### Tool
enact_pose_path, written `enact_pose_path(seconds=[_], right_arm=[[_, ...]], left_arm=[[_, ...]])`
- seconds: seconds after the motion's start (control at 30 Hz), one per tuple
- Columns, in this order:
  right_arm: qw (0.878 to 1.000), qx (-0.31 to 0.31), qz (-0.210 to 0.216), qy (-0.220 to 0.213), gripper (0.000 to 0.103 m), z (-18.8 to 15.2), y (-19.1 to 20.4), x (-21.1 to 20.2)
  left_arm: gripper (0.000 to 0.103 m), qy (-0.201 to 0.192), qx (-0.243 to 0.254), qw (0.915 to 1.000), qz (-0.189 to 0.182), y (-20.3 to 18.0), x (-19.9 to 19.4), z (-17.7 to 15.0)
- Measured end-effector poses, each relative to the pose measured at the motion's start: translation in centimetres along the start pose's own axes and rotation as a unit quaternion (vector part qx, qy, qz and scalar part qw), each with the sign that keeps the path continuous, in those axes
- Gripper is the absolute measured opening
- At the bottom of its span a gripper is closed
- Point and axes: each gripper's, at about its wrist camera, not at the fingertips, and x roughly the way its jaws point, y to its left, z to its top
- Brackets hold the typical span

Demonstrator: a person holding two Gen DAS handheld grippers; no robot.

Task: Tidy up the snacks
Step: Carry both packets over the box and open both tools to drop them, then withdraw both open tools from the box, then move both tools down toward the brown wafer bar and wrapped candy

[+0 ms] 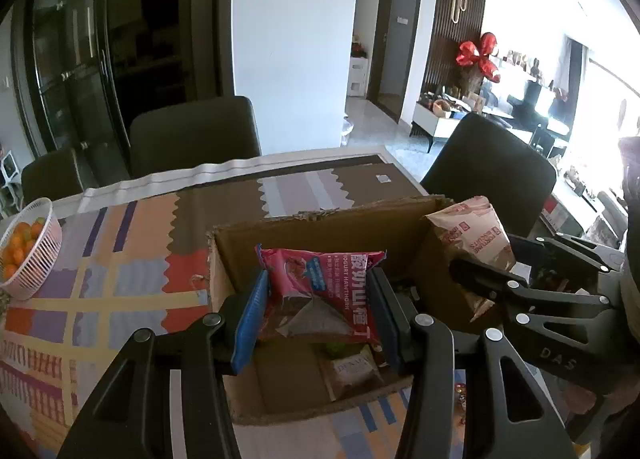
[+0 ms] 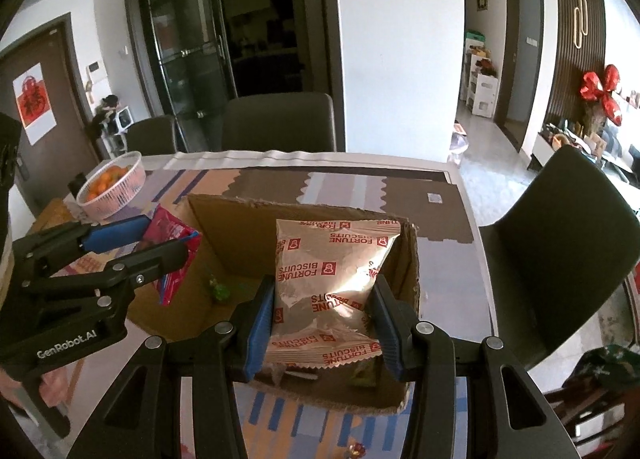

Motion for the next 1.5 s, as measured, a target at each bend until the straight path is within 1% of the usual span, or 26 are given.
enact_pose_path(seconds=[0.1,0.13,0.17,0.2,0.23,0.27,0.43,0.57,0.8,0.93,1.13,1.4,1.5], right_arm=[[1.0,-0.002,-0.002,0.002,0.047,0.1,0.0,0.7],[1.0,-0.002,-0.003,0.002,0.048,0.1,0.1,0.8],[1.0,-0.002,-0.005,0.001,0.051,0.1,0.1,0.9],[1.0,0.0,-0.007,0.002,0.054,0.0,0.1,1.0],[1.0,0.006,-0.006,0.005,0.064,0.0,0.0,1.0],[1.0,0.013,-0.004,0.005,0.068,-0.1,-0.1,0.9],[0.999,0.018,-0.024,-0.008,0.068,-1.2,-0.1,-0.7],[0.999,0.0,-0.036,-0.028,0.068,-2.5,0.8,-3.2],[0.999,-0.009,-0.033,-0.041,0.068,-4.6,1.9,-6.6],[0.998,-0.013,-0.033,-0.044,0.068,-6.5,2.4,-8.3],[0.999,-0.014,-0.029,-0.03,0.068,-9.8,2.9,-9.7],[1.0,-0.002,-0.023,0.001,0.068,-14.0,3.2,-10.1],[1.0,-0.002,-0.022,0.021,0.068,-15.3,3.5,-9.7]], left_arm=[[0.053,0.003,-0.001,1.0,0.006,0.1,0.6,0.1],[0.057,0.002,-0.001,0.9999,0.01,0.1,0.6,0.1],[0.066,0.001,0.0,0.9999,0.015,0.0,0.5,0.0],[0.071,-0.004,0.0,0.9998,0.022,0.0,0.2,-0.1],[0.074,-0.008,0.0,0.9996,0.026,0.0,-0.1,-0.2],[0.074,-0.013,0.002,0.9995,0.029,0.0,-0.4,-0.4],[0.074,-0.03,0.02,0.9987,0.037,-0.5,-2.8,-1.5],[0.074,-0.042,0.031,0.9979,0.039,-1.2,-5.1,-2.8],[0.075,-0.056,0.038,0.9974,0.026,-2.3,-9.0,-5.6],[0.076,-0.057,0.047,0.9968,0.03,-3.2,-10.5,-7.7],[0.076,-0.041,0.06,0.9969,0.028,-4.2,-11.5,-10.9],[0.076,0.004,0.08,0.9968,0.012,-5.4,-11.0,-14.9],[0.076,0.017,0.088,0.996,0.01,-5.7,-10.7,-16.1]])
